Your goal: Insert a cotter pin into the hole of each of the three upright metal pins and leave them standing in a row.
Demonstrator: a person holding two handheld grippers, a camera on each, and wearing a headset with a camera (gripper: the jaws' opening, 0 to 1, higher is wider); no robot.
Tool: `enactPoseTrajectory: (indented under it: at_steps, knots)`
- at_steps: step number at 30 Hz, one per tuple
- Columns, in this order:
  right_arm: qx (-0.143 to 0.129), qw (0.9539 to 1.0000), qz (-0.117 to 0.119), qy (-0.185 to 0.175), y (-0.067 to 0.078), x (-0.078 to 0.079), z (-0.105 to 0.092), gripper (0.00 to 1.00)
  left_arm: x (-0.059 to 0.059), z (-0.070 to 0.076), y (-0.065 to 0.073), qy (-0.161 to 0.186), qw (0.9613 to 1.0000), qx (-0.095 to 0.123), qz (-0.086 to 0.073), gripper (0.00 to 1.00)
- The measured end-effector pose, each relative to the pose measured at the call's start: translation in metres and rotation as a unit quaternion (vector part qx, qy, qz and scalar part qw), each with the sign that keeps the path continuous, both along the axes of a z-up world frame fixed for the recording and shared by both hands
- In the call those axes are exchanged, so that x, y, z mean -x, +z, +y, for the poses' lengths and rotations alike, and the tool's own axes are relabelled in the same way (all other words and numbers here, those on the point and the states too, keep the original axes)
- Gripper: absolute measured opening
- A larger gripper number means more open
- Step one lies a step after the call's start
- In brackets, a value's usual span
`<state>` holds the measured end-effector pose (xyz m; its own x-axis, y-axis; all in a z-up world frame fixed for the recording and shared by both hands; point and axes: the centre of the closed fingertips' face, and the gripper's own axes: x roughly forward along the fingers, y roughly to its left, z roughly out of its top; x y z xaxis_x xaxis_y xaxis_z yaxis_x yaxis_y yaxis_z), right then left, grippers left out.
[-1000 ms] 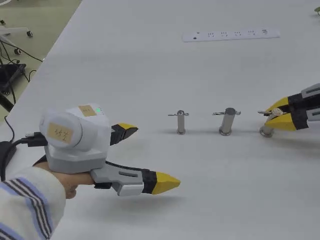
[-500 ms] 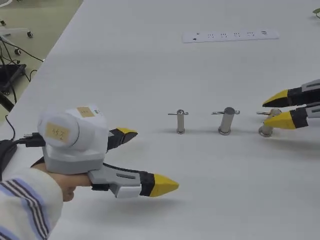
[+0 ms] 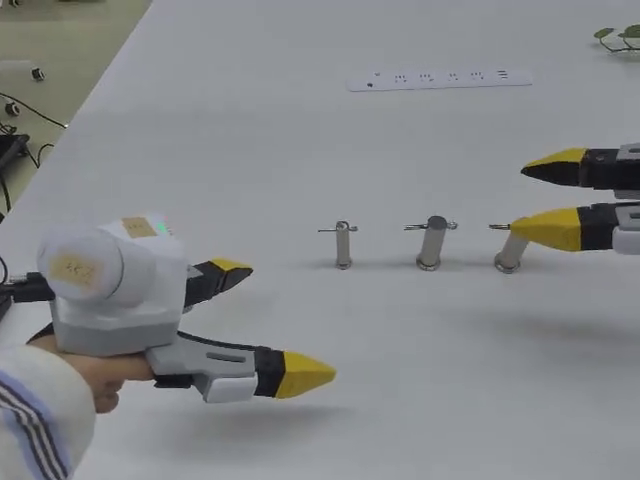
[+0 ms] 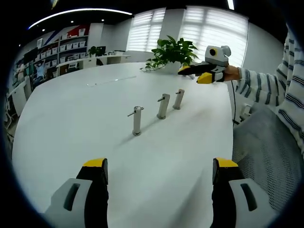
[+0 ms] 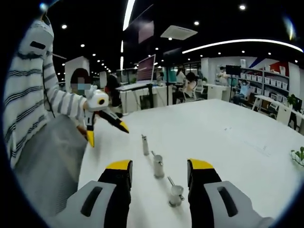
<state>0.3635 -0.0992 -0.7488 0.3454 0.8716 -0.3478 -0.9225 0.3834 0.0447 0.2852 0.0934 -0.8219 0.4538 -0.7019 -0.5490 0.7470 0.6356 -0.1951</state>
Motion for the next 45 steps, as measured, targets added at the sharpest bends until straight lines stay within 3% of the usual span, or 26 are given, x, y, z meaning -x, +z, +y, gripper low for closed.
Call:
enactPoseTrajectory:
  at_steps: [4,8,17,21,25,30,37,43,45]
  knots:
    - [-0.005,0.9991,0.010,-0.040,-0.002,0.006,-0.010,0.59,0.002,0.002,0.002,-0.001,1.0000,0.002,0.000,0.91]
    - [0.004,0.9972,0.028,-0.069,-0.009,0.021,-0.012,0.78,0.005,0.001,0.005,0.002,1.0000,0.009,0.000,0.92]
    - [-0.008,0.9914,0.056,-0.118,-0.014,0.051,-0.012,0.91,0.018,-0.001,-0.001,0.001,0.9998,0.018,0.012,0.93]
    - [-0.014,0.9885,0.081,-0.127,-0.019,0.066,-0.008,1.00,0.023,0.000,0.003,0.005,0.9996,0.023,0.016,0.95]
    - [-0.012,0.9883,0.090,-0.123,-0.025,0.077,-0.004,1.00,0.024,0.001,0.006,0.008,0.9995,0.026,0.016,0.96]
    - [-0.023,0.9815,0.124,-0.144,-0.037,0.084,-0.005,1.00,0.028,0.004,0.005,0.011,0.9995,0.018,0.021,0.97]
    - [0.001,0.9748,0.158,-0.158,-0.054,0.095,-0.014,1.00,0.032,0.002,0.006,0.019,0.9993,0.023,0.021,0.99]
    - [-0.010,0.9702,0.174,-0.168,-0.057,0.098,-0.016,1.00,0.037,0.001,0.003,0.017,0.9992,0.011,0.036,0.99]
    - [-0.011,0.9696,0.178,-0.167,-0.058,0.099,-0.016,1.00,0.036,0.002,0.004,0.017,0.9993,0.010,0.031,0.99]
